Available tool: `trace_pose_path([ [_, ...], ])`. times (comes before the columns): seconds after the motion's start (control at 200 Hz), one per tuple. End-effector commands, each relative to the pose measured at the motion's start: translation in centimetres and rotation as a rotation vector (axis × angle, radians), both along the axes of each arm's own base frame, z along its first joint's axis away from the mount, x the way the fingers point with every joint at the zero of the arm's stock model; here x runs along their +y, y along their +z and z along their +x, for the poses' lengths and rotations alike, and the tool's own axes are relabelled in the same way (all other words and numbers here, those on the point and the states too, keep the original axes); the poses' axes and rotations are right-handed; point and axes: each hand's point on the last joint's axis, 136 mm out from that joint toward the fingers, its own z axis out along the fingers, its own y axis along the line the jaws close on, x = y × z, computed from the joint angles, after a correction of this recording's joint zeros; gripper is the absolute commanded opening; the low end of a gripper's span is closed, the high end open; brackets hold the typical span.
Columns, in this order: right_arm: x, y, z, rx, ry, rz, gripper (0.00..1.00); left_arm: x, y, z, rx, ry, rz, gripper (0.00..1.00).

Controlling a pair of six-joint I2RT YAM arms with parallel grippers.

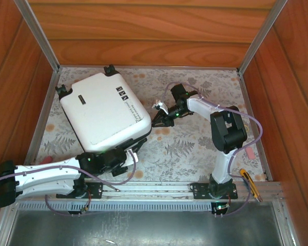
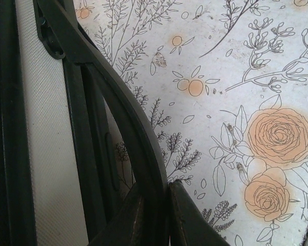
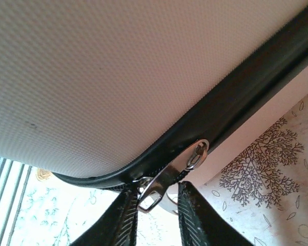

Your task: Pack the luggage

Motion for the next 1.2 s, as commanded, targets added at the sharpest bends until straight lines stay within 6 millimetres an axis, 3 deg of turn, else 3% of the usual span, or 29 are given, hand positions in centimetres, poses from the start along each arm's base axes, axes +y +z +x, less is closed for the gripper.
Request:
trace_pose_path([
  [0.0, 1.3, 0.4, 0.1, -0.090, 0.075, 0.041, 0.28, -5.6, 3.4, -4.5, 0.134, -0.248, -0.234, 0.00],
  [0.265, 2.4, 1.2, 3.7, -0.184, -0.070, 0.046, 0.08, -6.0, 2.6, -5.2, 0.156, -0.294, -0.201, 0.00],
  [0.44, 3.0, 1.8, 6.3, -0.226, -0.183, 0.063, 0.09, -5.9, 2.8, -5.3, 0.145, -0.305, -0.208, 0.00],
  [0.605, 3.5, 2.4, 5.9, -0.183, -0.190, 0.116, 0.08, -5.8, 2.6, -5.4, 0.142, -0.310, -0.206, 0.00],
  [0.725, 3.6, 2.5, 5.4, -0.165, -0.191, 0.138, 0.02, -6.0, 2.4, -5.6, 0.143, -0.324, -0.196, 0.00],
  [0.865, 3.5, 2.2, 6.2, -0.183, -0.227, 0.101, 0.00, -6.2, 1.8, -5.9, 0.147, -0.356, -0.168, 0.00],
  [1.194, 4.4, 4.0, 7.6, -0.158, -0.296, 0.150, 0.00, -6.4, 0.6, -6.2, 0.149, -0.414, -0.116, 0.00],
])
